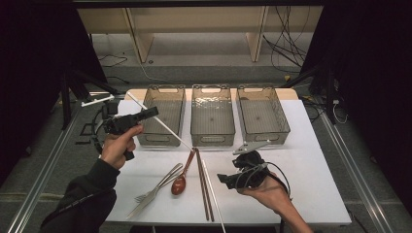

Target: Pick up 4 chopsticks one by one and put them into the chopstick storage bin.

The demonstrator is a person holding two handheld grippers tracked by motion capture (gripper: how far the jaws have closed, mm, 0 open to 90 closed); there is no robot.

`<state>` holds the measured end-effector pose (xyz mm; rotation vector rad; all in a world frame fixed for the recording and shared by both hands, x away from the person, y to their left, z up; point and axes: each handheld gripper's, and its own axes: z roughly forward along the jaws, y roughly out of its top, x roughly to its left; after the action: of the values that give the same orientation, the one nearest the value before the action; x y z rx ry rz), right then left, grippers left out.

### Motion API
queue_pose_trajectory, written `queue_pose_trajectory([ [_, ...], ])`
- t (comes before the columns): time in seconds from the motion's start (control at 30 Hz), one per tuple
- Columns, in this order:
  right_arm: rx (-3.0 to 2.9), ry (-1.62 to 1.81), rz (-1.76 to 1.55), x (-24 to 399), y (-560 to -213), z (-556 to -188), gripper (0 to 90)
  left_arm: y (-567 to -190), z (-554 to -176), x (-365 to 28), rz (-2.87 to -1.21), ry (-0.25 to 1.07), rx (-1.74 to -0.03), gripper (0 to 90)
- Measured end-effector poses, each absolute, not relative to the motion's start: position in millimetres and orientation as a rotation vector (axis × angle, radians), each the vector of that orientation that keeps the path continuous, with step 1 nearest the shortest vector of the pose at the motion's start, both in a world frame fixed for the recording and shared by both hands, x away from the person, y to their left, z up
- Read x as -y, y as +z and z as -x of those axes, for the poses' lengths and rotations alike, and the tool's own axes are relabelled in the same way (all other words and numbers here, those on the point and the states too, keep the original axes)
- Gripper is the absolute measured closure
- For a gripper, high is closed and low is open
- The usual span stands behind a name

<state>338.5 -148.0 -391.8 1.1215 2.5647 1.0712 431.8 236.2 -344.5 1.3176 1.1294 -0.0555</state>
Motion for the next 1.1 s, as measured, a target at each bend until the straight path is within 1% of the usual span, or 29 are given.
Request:
queue_pose_trajectory([
  [0.27,-2.562,1.077,-1.120,149,-392,-337,26.5,-330,-453,-252,-1.313,-0.011,-1.181,83.3],
  [0.37,-2.560,1.089,-1.124,150,-391,-336,26.2,-327,-462,-255,-1.348,0.033,-1.205,83.3],
  [0.57,-2.560,1.097,-1.117,151,-391,-336,25.5,-323,-480,-262,-1.348,0.058,-1.250,83.3],
  [0.73,-2.557,1.104,-1.114,151,-391,-336,24.7,-318,-491,-259,-1.393,0.106,-1.275,83.2],
  [0.9,-2.556,1.106,-1.118,151,-390,-336,24.2,-322,-506,-253,-1.466,0.157,-1.328,83.1],
  [1.1,-2.561,1.105,-1.115,151,-391,-336,24.1,-327,-518,-244,-1.519,0.181,-1.362,83.0],
])
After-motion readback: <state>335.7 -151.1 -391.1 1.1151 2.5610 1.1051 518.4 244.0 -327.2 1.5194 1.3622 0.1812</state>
